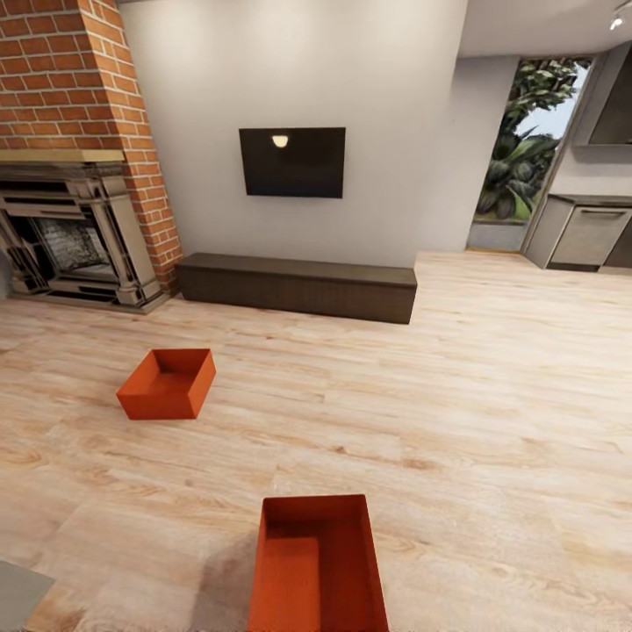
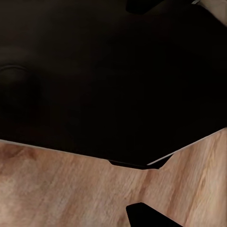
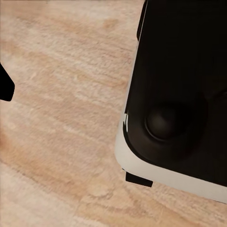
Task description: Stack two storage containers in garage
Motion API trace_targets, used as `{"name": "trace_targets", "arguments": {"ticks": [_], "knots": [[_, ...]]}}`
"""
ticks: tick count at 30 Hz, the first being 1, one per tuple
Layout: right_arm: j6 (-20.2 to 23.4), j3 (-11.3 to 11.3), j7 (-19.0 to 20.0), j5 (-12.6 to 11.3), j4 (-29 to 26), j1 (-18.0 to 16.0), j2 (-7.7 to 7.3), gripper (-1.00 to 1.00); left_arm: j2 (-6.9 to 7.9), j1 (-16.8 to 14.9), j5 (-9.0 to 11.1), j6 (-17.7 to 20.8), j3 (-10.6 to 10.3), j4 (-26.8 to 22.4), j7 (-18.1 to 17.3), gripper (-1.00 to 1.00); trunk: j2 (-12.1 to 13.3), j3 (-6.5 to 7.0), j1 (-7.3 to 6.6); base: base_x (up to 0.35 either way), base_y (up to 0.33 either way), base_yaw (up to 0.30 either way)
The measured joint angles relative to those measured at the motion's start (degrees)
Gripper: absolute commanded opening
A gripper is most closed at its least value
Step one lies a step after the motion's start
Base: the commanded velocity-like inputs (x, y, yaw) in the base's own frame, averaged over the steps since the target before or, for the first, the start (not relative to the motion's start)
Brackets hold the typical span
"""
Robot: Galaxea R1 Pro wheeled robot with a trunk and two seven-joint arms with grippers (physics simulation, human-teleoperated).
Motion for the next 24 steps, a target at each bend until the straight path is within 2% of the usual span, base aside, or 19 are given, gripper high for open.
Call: {"name": "trace_targets", "arguments": {"ticks": [24], "knots": [[-0.1,-0.1,0.0,-0.4,0.0,0.0,-0.06,1.0,0.0,0.0,0.0,0.0,0.0,0.0,0.0,1.0,0.0,-2.21,0.0,0.0,0.0,0.0]]}}
